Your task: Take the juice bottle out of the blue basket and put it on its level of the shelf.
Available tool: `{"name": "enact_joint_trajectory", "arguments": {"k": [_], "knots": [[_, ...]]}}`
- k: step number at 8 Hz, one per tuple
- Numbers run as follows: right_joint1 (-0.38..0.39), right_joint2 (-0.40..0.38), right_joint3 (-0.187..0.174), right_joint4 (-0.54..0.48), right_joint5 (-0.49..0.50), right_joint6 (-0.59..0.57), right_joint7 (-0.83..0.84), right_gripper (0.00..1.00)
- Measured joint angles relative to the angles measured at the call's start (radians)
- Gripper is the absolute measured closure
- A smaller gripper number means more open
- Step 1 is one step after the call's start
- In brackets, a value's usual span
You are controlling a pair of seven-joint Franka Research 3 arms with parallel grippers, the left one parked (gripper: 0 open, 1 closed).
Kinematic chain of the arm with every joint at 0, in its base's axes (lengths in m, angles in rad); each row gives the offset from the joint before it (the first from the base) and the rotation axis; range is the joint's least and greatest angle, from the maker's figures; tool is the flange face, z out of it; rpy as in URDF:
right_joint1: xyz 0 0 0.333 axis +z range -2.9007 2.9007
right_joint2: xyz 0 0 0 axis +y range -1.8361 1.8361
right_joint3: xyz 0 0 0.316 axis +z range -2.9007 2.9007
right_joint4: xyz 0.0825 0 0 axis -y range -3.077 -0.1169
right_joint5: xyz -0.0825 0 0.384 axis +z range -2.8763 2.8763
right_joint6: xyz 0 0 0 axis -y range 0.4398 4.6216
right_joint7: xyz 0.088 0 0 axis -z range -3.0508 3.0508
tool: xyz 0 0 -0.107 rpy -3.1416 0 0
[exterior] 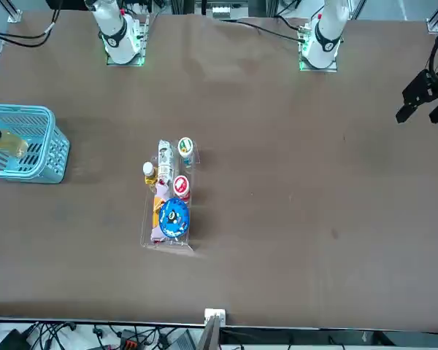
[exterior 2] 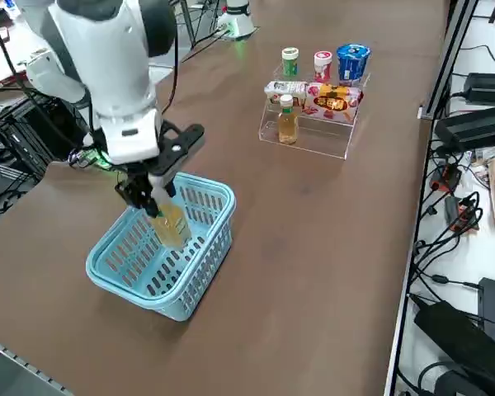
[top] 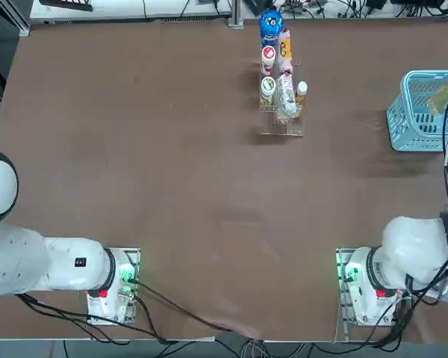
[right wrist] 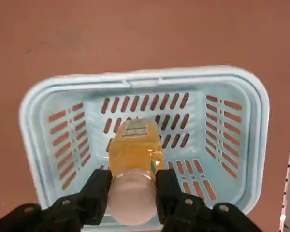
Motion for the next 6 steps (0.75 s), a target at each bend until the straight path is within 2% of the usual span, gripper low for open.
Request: {"name": "enact_joint_trajectory", "arguments": {"k": [6], "knots": [[0.194,0.001,0.007,0.139,-0.012,-0.06,-0.008,0.47]]}}
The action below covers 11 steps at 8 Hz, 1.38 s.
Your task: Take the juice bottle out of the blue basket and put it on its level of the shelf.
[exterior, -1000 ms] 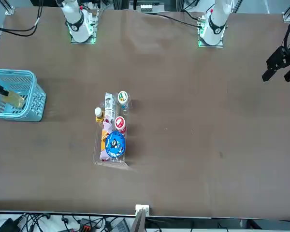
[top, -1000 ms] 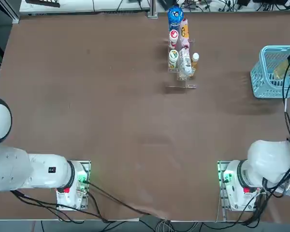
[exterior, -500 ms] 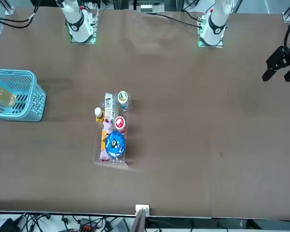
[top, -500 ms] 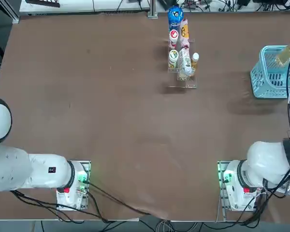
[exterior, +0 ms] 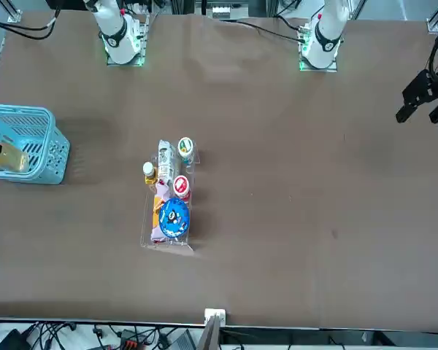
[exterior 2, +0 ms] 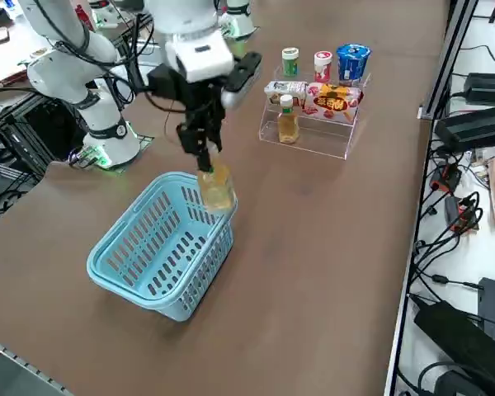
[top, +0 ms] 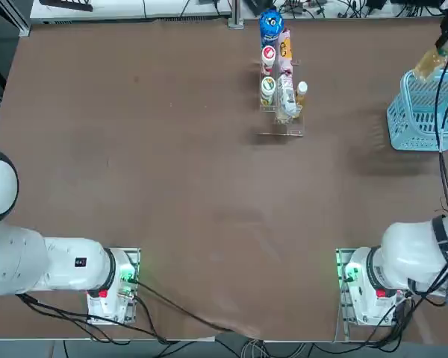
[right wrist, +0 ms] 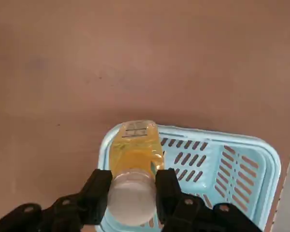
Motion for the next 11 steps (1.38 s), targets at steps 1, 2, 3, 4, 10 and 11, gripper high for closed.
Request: {"name": "enact_joint_trajectory", "arguments": {"k": [1,2,3,4,10,11], "knots": [[0.033,0.0,0.001,0.031,-0.024,-0.037,-0.018,0.47],[0.07,0.0,0.001,0.058,-0.046,-0.071,-0.028,0.47],[0.104,0.0,0.002,0.076,-0.054,-0.095,-0.038,0.47],[0.135,0.0,0.002,0.087,-0.056,-0.107,-0.068,0.47],[0.386,0.037,0.008,0.094,-0.056,-0.108,-0.301,0.47],[0.415,0.043,0.009,0.094,-0.055,-0.104,-0.357,0.47]]}}
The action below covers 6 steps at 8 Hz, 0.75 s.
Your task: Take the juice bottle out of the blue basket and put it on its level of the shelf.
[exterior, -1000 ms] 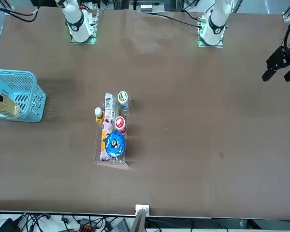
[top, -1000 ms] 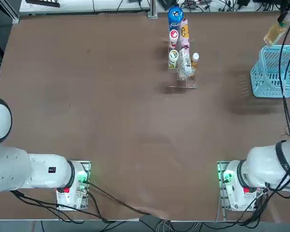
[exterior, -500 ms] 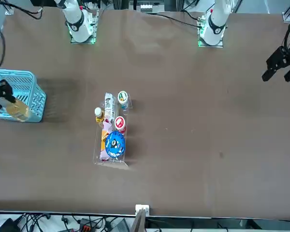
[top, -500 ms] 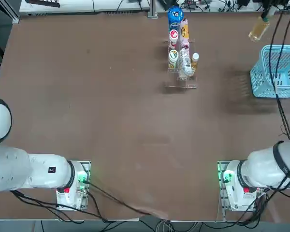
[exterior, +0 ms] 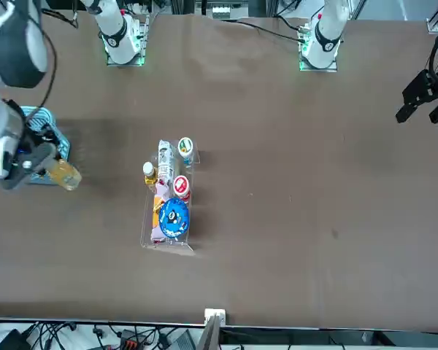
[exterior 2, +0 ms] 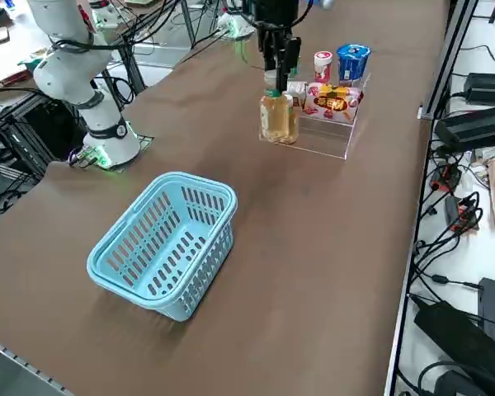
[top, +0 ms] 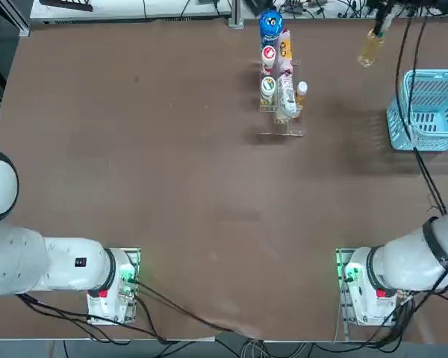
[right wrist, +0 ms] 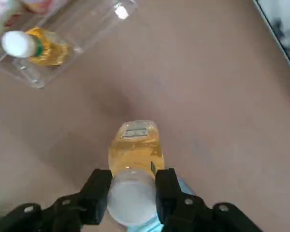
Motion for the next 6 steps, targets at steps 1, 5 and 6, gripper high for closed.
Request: {"name": "enact_joint_trajectory", "arguments": {"k": [1,5,6], "knots": [[0.019,0.002,0.0,0.0,0.012,0.004,-0.073,0.47],[0.088,0.025,0.001,0.002,0.072,0.058,-0.248,0.47],[0.12,0.048,0.002,0.002,0.072,0.081,-0.251,0.47]]}}
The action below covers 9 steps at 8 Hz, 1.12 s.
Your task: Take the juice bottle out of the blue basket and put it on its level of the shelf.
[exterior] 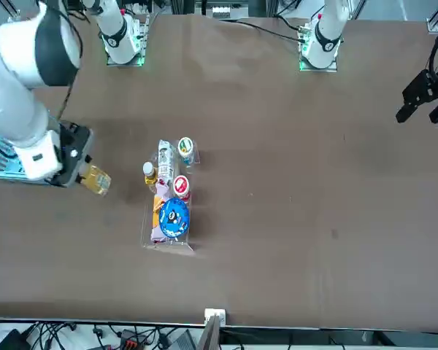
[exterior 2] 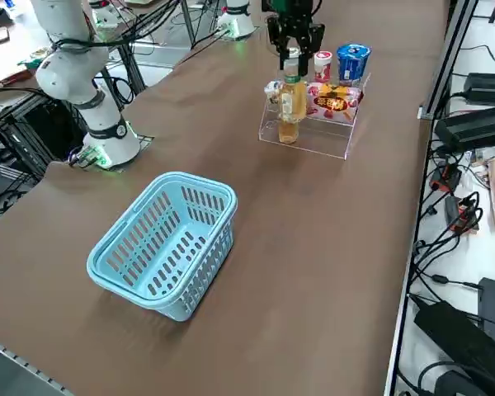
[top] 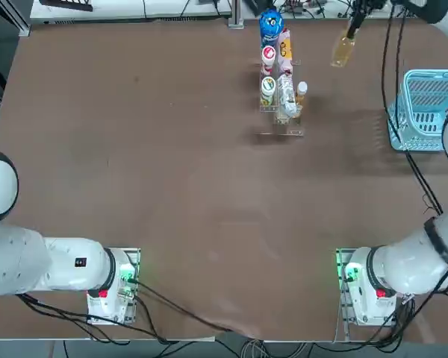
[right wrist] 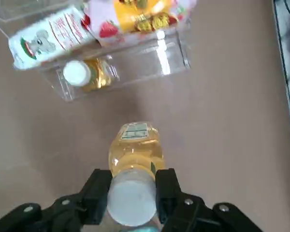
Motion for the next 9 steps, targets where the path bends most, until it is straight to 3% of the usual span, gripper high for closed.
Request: {"name": "enact_joint_trajectory", "arguments": {"k": [4,7,9], "knots": [[0.125,0.161,0.004,0.083,0.001,0.087,0.013,0.47],[0.138,0.285,0.006,0.217,0.028,0.09,0.047,0.47],[0.147,0.308,0.008,0.258,0.03,0.077,0.059,0.47]]}}
